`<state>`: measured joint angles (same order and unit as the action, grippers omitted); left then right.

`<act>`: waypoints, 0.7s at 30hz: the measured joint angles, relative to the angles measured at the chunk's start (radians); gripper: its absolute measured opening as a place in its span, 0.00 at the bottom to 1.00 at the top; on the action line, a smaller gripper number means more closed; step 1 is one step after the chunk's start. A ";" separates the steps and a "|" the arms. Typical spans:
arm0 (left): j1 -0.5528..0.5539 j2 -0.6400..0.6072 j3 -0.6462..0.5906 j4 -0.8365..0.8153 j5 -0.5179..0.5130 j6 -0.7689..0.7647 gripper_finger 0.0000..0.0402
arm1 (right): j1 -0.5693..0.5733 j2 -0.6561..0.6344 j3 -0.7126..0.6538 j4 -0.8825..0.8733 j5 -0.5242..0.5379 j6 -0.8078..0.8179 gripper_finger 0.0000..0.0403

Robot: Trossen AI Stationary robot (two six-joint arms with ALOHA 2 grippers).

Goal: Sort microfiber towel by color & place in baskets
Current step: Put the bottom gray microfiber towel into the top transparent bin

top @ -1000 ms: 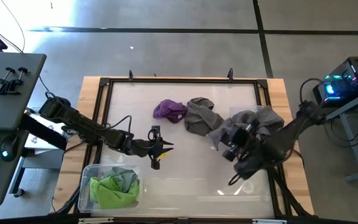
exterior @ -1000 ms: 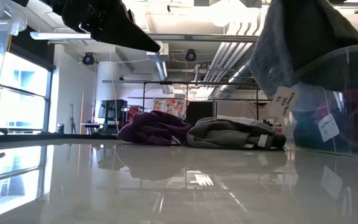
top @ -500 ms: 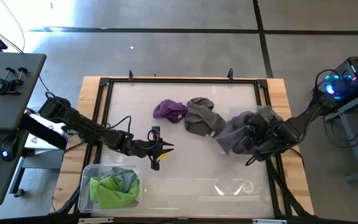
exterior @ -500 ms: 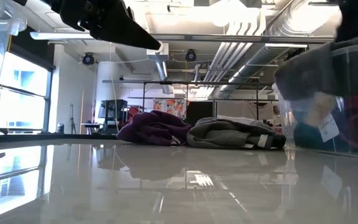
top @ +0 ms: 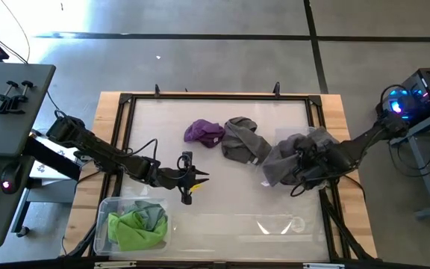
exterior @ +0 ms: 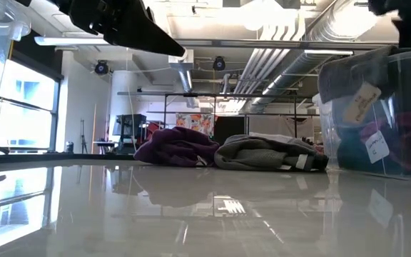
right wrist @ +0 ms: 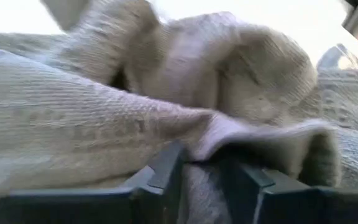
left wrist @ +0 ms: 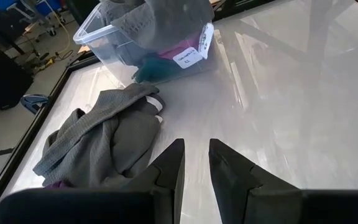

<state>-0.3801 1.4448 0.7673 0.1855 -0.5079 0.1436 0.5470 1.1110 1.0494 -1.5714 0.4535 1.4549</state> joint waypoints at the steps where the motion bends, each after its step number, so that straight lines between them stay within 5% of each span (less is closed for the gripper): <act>1: 0.000 0.000 0.000 -0.001 0.000 0.000 0.15 | 0.003 0.000 0.025 0.000 0.000 -0.013 0.27; 10: 0.000 0.000 0.000 -0.002 0.000 -0.001 0.15 | 0.044 0.012 0.222 0.010 0.055 -0.047 0.24; 21: 0.000 0.000 0.000 -0.002 0.000 -0.002 0.15 | 0.055 0.093 0.231 0.000 0.096 0.021 0.14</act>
<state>-0.3801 1.4448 0.7673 0.1840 -0.5076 0.1415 0.6023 1.2045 1.2799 -1.5712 0.5495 1.4762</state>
